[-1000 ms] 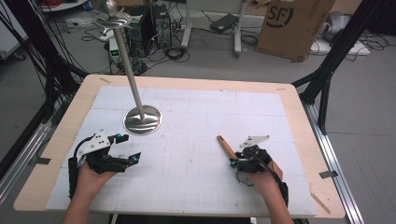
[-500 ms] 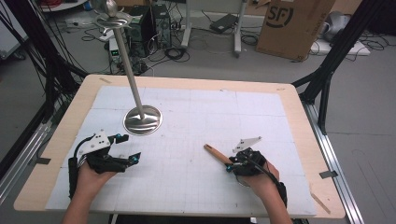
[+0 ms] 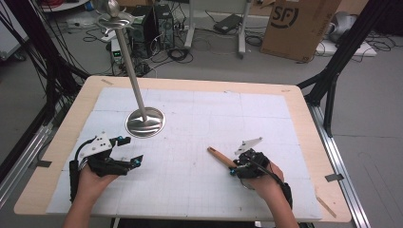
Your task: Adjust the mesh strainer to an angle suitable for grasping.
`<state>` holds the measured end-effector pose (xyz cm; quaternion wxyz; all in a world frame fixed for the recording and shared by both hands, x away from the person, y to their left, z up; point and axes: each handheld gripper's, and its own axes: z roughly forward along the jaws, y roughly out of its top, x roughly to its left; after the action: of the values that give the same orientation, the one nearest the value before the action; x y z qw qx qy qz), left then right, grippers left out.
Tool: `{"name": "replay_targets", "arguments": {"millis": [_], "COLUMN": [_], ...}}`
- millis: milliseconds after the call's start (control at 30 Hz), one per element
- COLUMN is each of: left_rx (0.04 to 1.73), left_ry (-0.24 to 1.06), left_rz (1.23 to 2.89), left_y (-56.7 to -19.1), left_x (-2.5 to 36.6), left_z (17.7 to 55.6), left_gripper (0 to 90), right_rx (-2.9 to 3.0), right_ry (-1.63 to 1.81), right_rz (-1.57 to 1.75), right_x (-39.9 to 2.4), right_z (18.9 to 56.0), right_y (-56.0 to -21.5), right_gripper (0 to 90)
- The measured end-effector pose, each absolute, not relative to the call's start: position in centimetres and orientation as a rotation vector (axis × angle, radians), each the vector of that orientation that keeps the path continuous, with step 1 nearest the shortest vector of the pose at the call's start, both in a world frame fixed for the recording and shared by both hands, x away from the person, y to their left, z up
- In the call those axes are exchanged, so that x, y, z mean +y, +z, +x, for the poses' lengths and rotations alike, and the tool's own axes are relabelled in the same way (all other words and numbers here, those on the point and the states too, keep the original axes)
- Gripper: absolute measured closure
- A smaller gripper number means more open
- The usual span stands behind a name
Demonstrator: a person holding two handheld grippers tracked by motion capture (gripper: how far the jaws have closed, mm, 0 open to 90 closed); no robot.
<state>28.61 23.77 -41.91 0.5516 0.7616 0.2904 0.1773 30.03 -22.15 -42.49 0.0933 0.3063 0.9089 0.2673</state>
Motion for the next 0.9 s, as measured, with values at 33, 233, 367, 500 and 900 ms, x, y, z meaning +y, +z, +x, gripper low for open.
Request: {"name": "replay_targets", "arguments": {"millis": [33,233,367,500,900], "left_rx": [0.687,0.684,0.684,0.686,0.684], "left_ry": [0.419,0.419,0.419,0.418,0.419], "left_rz": [1.801,1.807,1.803,1.807,1.806], "left_y": [-41.9,-41.9,-41.9,-41.9,-41.9], "left_x": [23.8,23.7,23.7,23.7,23.7], "left_z": [28.6,28.6,28.6,28.6,28.6], "left_gripper": [15.6,15.6,15.6,15.6,15.6], "right_rx": [2.7,2.727,2.76,2.773,2.837], "right_ry": [0.787,0.757,0.739,0.725,0.622], "right_rz": [0.897,0.881,0.843,0.819,0.819], "right_x": [-22.2,-22.0,-21.6,-21.4,-21.0], "right_z": [30.1,30.1,30.0,29.9,30.5], "right_y": [-42.5,-42.4,-42.2,-42.0,-41.7], "right_gripper": [63.7,65.6,66.1,66.0,65.4]}}
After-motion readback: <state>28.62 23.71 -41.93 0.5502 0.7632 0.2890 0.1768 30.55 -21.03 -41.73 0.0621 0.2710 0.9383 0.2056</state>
